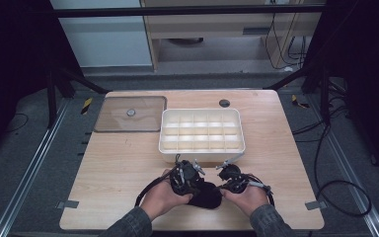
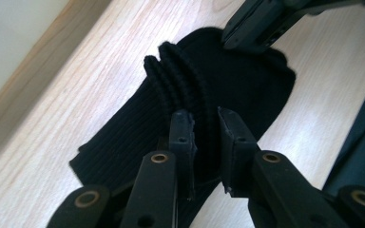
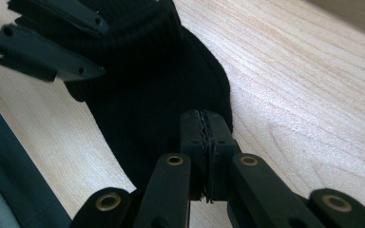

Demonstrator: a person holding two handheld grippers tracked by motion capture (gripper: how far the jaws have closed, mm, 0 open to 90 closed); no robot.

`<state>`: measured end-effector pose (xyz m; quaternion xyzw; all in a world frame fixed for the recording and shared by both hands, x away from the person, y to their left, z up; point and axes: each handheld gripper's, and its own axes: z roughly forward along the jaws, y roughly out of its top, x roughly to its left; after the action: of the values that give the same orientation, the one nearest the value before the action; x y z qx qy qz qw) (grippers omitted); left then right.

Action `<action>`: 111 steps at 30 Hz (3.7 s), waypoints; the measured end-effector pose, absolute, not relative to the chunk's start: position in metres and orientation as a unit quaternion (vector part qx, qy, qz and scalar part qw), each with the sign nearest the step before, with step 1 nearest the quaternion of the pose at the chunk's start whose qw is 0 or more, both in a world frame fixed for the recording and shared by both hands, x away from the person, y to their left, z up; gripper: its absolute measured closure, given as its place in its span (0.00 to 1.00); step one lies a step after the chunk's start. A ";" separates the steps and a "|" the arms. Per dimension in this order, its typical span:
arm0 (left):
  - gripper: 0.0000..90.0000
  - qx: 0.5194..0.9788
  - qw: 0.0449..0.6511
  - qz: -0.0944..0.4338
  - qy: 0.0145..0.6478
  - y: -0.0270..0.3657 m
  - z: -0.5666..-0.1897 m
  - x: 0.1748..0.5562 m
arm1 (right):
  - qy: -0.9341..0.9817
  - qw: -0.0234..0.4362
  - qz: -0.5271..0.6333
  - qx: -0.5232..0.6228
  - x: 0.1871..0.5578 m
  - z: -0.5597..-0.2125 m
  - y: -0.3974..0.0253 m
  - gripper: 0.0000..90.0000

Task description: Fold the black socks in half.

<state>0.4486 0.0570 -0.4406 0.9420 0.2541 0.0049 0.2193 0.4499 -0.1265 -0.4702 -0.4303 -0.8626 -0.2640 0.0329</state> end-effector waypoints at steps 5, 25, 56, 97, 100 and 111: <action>0.82 0.939 0.231 -0.002 0.255 0.055 -0.438 0.447 | -0.863 0.032 -0.264 -0.430 0.450 -0.470 -0.126 0.98; 0.75 0.940 0.237 0.022 0.244 0.055 -0.425 0.439 | -0.860 0.024 -0.268 -0.434 0.447 -0.464 -0.128 0.94; 0.49 0.913 0.221 0.069 0.336 0.140 -0.444 0.444 | -0.852 -0.029 -0.269 -0.449 0.443 -0.455 -0.118 0.70; 0.82 0.927 0.208 0.012 0.312 0.130 -0.467 0.437 | -0.868 -0.015 -0.241 -0.433 0.441 -0.465 -0.116 0.96; 0.86 0.929 0.209 0.009 0.306 0.128 -0.467 0.436 | -0.869 -0.014 -0.241 -0.433 0.441 -0.464 -0.117 0.96; 0.93 0.930 0.211 0.009 0.302 0.130 -0.465 0.438 | -0.867 -0.011 -0.249 -0.432 0.438 -0.459 -0.118 0.97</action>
<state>0.4381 0.1305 -0.4648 0.9298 0.3016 0.0090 0.2109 0.4385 -0.1180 -0.4594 -0.4320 -0.8669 -0.2486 -0.0109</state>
